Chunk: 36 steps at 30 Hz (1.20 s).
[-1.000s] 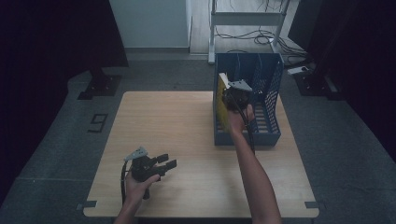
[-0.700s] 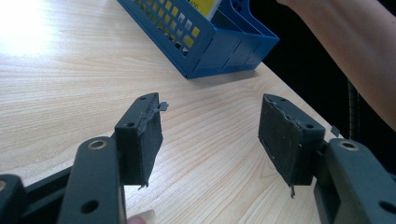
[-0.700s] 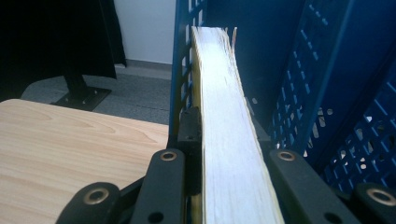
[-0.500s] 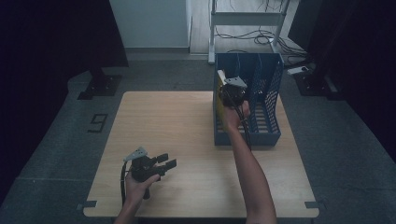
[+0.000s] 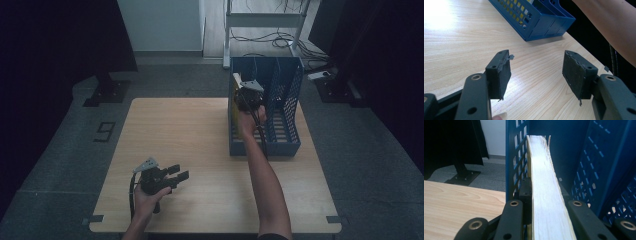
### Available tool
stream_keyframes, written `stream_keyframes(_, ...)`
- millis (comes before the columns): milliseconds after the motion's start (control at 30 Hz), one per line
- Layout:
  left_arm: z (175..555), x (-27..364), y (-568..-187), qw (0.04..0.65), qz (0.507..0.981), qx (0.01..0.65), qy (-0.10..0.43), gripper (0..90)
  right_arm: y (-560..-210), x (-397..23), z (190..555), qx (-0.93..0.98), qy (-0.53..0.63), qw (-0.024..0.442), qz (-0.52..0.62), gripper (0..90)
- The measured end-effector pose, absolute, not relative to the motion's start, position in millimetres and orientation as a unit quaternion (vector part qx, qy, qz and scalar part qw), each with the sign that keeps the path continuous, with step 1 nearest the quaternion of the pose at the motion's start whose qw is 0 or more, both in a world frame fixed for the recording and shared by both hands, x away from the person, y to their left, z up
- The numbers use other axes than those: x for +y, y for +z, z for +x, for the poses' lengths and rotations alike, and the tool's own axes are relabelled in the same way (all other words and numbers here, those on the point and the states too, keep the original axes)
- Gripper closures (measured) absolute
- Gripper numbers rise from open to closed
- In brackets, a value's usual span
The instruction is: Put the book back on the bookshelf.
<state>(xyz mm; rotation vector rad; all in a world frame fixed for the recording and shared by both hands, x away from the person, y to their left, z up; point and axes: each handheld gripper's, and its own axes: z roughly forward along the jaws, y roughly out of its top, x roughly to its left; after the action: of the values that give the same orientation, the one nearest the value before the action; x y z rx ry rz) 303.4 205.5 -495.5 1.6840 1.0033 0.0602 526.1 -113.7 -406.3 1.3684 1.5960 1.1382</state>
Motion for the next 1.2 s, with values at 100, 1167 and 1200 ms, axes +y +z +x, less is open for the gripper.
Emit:
stream_keyframes(100,304,207,-495,0.557,0.712,0.427,0.026,39.2,-406,-112,529,0.621,0.443,0.368,0.531,74.4)
stream_keyframes(1167,304,201,-498,0.551,0.72,0.421,0.02,39.0,-412,-114,533,0.638,0.451,0.361,0.509,64.1)
stream_keyframes(1200,304,201,-498,0.551,0.72,0.42,0.019,39.0,-413,-114,532,0.639,0.45,0.361,0.508,63.1)
